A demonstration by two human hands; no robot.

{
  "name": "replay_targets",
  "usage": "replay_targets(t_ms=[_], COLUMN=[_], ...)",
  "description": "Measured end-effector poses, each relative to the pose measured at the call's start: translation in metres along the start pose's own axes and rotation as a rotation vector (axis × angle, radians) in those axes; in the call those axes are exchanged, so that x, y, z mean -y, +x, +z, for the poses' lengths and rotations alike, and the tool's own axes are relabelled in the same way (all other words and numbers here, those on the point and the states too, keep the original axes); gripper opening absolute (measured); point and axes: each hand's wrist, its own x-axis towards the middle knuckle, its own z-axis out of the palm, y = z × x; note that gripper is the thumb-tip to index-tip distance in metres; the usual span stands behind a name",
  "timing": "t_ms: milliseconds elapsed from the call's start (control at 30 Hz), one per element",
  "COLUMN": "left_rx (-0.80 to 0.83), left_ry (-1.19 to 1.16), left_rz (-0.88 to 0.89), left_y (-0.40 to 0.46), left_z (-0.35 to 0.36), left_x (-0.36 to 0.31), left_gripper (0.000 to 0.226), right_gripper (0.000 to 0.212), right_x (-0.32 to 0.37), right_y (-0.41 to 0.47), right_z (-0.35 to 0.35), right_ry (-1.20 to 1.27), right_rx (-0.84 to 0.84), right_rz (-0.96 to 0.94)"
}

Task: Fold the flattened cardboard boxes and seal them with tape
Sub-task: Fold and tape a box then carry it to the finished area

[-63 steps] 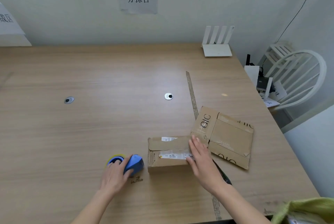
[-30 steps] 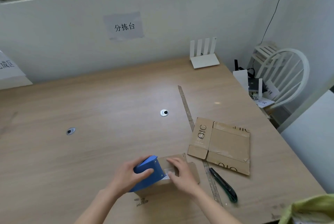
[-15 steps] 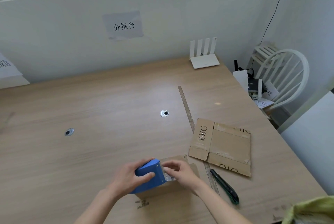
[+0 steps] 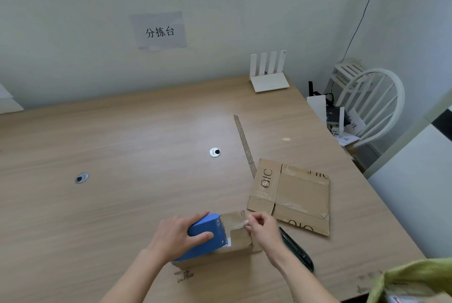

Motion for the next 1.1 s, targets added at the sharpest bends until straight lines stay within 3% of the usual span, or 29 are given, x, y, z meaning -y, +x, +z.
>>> replay_targets(t_ms=[300,533,700,733,833,867,933,1000,1100], left_rx=[-0.019,-0.048,-0.082,-0.093,-0.103,-0.098,-0.083,-0.078,-0.072], left_ry=[0.062,0.044,0.01,-0.002,-0.004,-0.002,-0.002,0.006,0.015], left_rz=[0.03,0.044,0.019,0.001,-0.003,0.001,0.002,0.006,0.015], left_y=[0.014,0.017,0.017,0.017,0.017,0.017,0.017,0.016,0.015], left_z=[-0.001,0.002,0.009,0.01,0.008,0.006,0.002,0.0,-0.002], left_x=[-0.002,0.0,-0.003,-0.004,-0.003,-0.004,-0.006,-0.008,-0.009], left_gripper=[0.058,0.057,0.055,0.055,0.057,0.056,0.052,0.05,0.051], right_gripper=[0.011,0.01,0.006,0.013,0.095,0.104,0.093,0.091,0.124], right_x=[-0.003,-0.016,-0.019,-0.021,-0.026,-0.023,-0.012,0.004,0.017], right_y=[0.017,0.022,0.019,0.018,0.014,0.011,0.0,-0.007,-0.009], right_z=[-0.022,-0.017,-0.009,-0.009,-0.016,-0.018,-0.017,-0.011,0.009], right_ry=[0.066,0.029,-0.156,-0.238,-0.657,-0.699,-0.648,-0.729,-1.1], right_rx=[0.042,0.032,0.007,0.011,0.039,0.037,0.054,0.213,0.484], right_rz=[0.225,0.268,0.242,0.215,0.13,0.074,-0.127,-0.342,-0.518])
